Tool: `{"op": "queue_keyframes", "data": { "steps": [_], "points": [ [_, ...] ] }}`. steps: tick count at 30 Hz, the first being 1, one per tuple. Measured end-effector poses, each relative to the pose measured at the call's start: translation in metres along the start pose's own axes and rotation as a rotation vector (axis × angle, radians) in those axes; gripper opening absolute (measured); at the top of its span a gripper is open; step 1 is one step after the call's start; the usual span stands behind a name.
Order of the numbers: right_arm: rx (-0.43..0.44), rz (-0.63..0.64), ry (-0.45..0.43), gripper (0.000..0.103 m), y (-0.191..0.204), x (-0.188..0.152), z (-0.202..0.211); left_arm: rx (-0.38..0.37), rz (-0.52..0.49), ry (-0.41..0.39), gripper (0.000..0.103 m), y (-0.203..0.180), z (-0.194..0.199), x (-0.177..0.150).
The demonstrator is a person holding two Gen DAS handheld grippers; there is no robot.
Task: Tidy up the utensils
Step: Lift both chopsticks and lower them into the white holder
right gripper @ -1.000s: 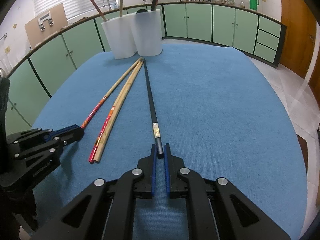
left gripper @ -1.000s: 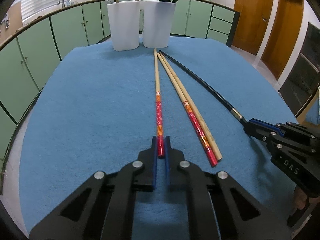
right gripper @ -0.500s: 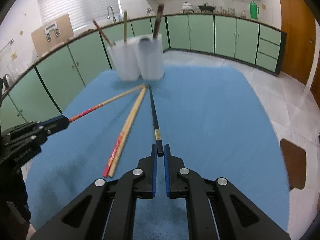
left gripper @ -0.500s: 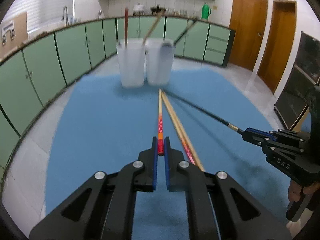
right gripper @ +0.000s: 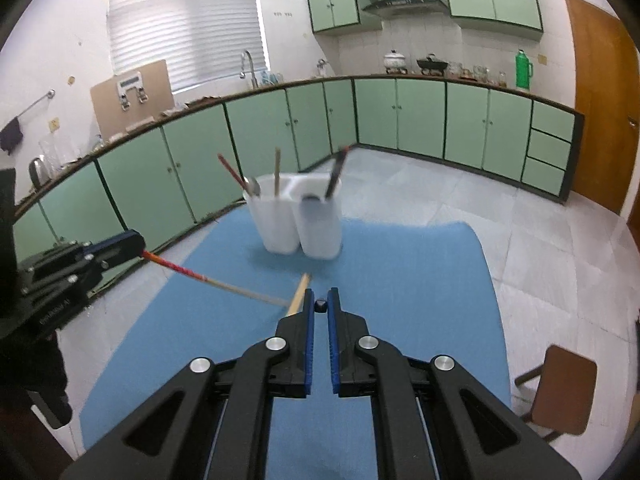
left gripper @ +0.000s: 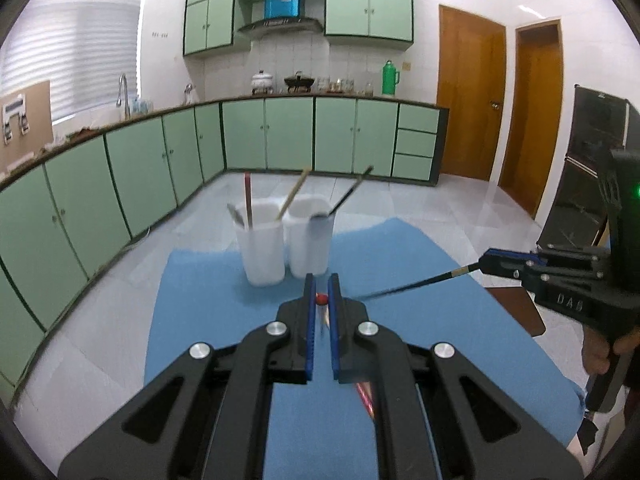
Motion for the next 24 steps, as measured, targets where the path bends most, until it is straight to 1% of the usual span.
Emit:
{"op": "queue_keyframes", "data": {
  "steps": [4,10,16,21,24],
  "points": [
    [0.028,0.034,0.012,0.006,0.001,0.026,0.006,-0.008,-0.018,-0.033,0.005,0.0,0.008,0.019],
    [0.085,0.073,0.027,0.006,0.003,0.064,0.013,-0.017,-0.033,-0.074,0.005,0.002,0.019,0.039],
    [0.125,0.116,-0.032,0.006,0.012,0.11,0.03,-0.027,-0.048,-0.175,0.005,0.006,0.04,0.079],
    [0.145,0.124,-0.114,0.006,0.018,0.158,0.046,0.004,-0.08,-0.282,0.005,0.005,0.053,0.123],
    [0.145,0.121,-0.162,0.006,0.02,0.189,0.048,0.02,-0.091,-0.322,0.005,0.004,0.052,0.148]
  ]
}}
Point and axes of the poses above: each gripper's, at about its wrist camera, not at the fingertips, and z roughly against the way its jaws point, y to its left, x to its top, the point moved 2 cm from there along -z, roughly the way its jaws point, and after that the axes turned 5 degrees about y, right-handed, at the moved point
